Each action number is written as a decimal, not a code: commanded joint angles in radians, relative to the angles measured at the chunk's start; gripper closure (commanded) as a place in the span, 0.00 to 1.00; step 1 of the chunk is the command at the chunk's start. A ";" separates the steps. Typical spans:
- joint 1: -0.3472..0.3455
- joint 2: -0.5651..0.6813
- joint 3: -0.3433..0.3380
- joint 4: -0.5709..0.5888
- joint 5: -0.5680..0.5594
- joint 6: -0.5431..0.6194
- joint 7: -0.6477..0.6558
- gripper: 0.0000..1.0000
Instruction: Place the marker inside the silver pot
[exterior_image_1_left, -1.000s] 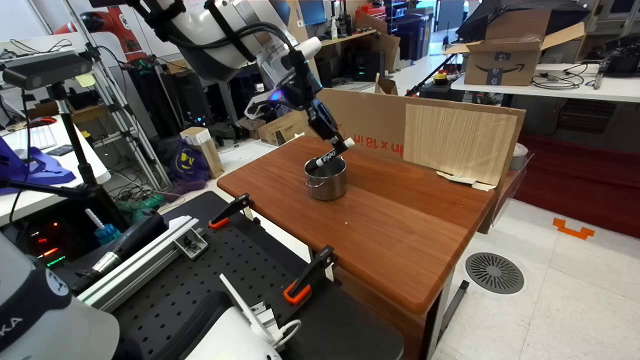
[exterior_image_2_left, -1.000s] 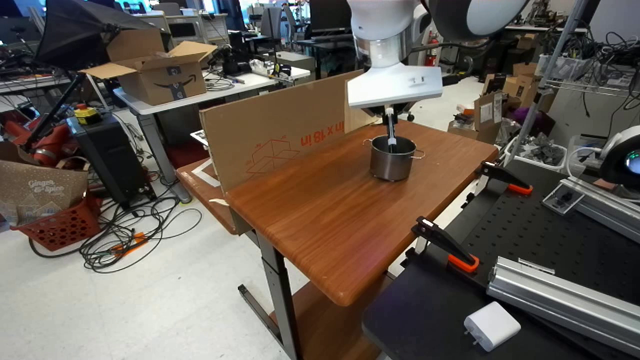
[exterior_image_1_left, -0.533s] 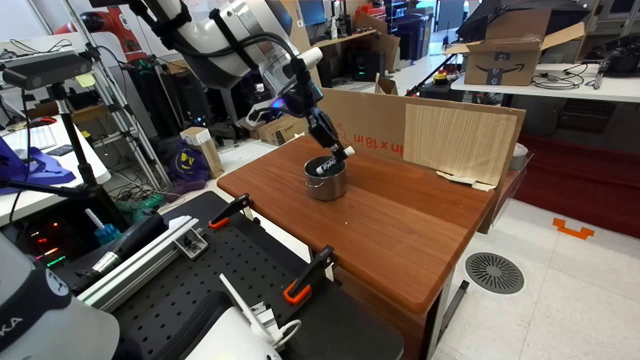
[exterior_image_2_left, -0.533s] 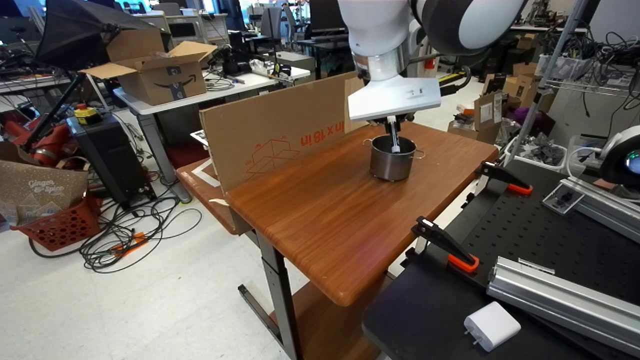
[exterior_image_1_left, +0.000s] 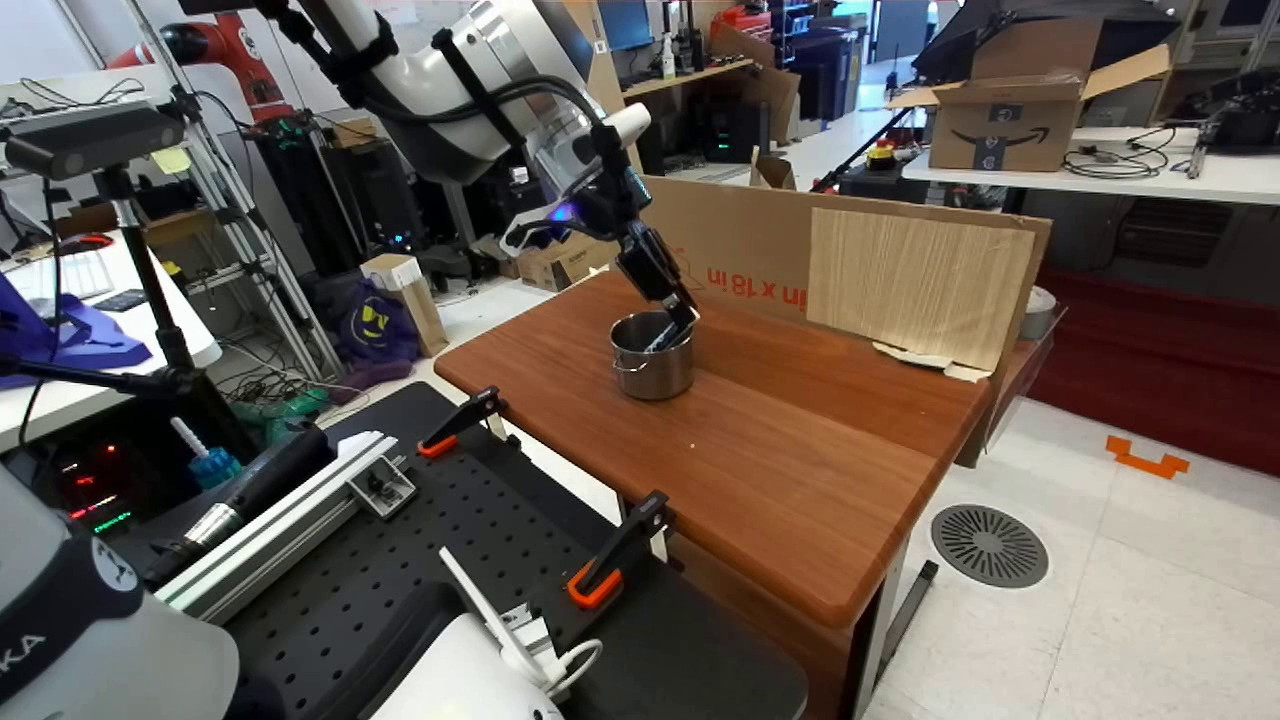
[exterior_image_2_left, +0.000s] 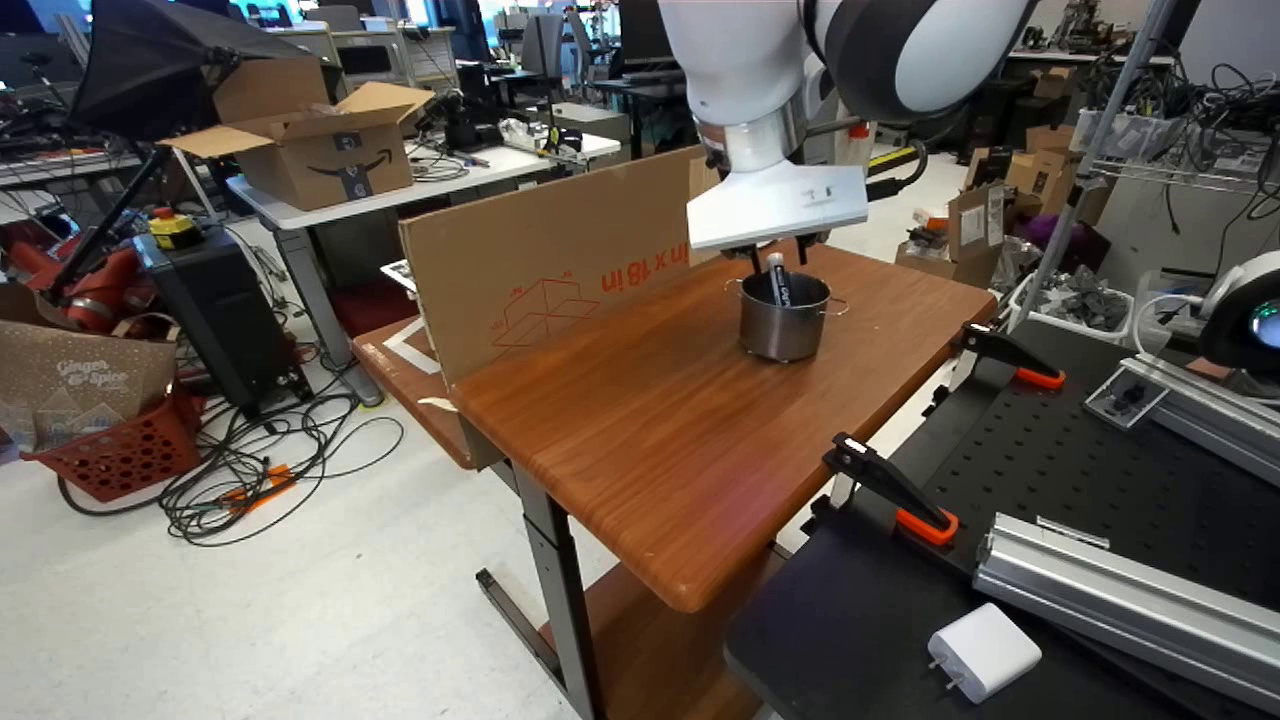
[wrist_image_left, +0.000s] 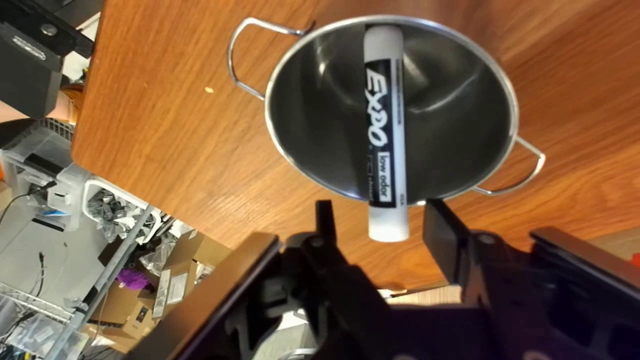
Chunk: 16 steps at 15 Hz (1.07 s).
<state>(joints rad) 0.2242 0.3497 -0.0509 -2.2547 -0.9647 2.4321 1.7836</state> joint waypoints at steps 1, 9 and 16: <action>-0.023 0.007 0.028 0.018 0.006 -0.010 -0.006 0.19; -0.032 -0.094 0.033 -0.027 -0.004 0.026 0.001 0.00; -0.041 -0.113 0.052 -0.032 0.010 0.014 -0.030 0.00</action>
<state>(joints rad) 0.2045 0.2373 -0.0213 -2.2879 -0.9521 2.4515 1.7534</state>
